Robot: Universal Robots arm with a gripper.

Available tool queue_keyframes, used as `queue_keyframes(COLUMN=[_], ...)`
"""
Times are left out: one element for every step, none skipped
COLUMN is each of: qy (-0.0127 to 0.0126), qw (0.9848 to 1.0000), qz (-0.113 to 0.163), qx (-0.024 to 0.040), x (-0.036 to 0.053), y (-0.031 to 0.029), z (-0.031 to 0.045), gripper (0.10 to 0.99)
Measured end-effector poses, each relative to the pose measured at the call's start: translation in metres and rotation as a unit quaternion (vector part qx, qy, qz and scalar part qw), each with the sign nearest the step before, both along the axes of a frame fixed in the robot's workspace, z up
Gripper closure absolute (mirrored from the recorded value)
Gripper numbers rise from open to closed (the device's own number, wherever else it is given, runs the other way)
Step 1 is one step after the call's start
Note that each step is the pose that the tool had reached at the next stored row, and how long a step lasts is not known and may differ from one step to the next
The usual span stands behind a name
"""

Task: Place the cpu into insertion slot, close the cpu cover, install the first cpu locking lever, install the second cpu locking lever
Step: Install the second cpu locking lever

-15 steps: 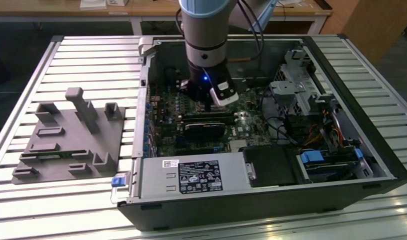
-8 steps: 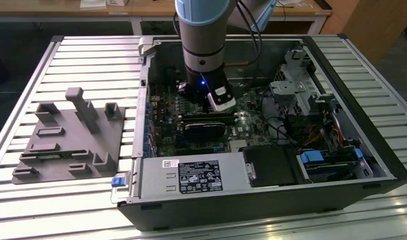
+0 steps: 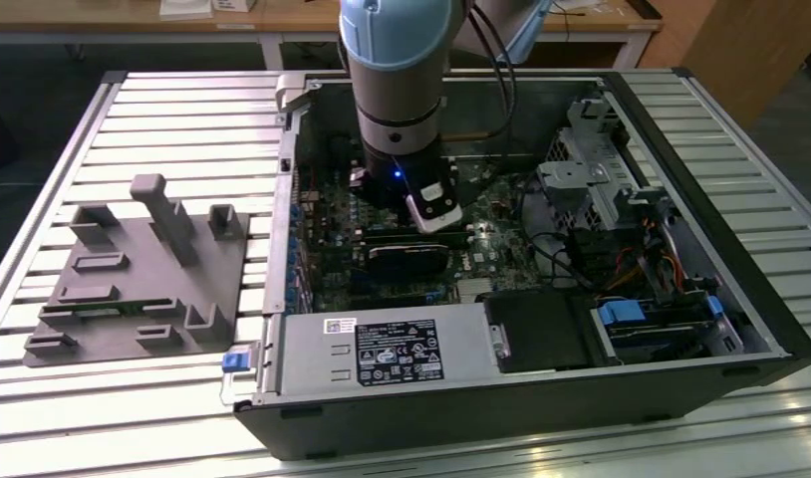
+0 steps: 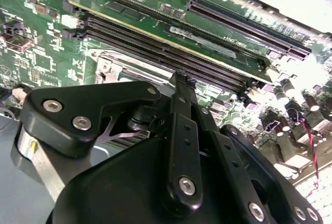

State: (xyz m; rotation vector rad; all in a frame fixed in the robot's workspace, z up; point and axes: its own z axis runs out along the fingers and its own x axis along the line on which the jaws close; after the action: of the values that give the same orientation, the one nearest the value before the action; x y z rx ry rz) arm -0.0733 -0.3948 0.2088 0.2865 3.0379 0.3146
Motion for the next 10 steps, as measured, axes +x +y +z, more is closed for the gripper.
queue_keyframes(qy=[0.0000,0.0000,0.0000,0.0000,0.0001,0.0001,0.0000,0.0000,0.0000,0.0000], qw=[1.0000,1.0000,1.0000,1.0000,0.9999,0.9999,0.9999,0.9999,0.9999,0.9999], qz=[0.000,0.000,0.000,0.000,0.000,0.000,0.000,0.000,0.000,0.000], qx=[0.0024,0.0050,0.0074,0.0095,0.0116,0.0135,0.0145,0.0152,0.0161,0.0169], x=[-0.0011,-0.0025,-0.0037,-0.0051,-0.0067,-0.0080,-0.0086,-0.0089,-0.0092,-0.0096], y=[-0.0011,-0.0022,-0.0029,-0.0034,-0.0038,-0.0040,-0.0040,-0.0040,-0.0040,-0.0040], z=[-0.0006,-0.0011,-0.0016,-0.0021,-0.0027,-0.0033,-0.0041,-0.0048,-0.0056,-0.0064], gripper=[0.980,0.980,0.980,0.980,0.980,0.980,0.980,0.980,0.980,0.980])
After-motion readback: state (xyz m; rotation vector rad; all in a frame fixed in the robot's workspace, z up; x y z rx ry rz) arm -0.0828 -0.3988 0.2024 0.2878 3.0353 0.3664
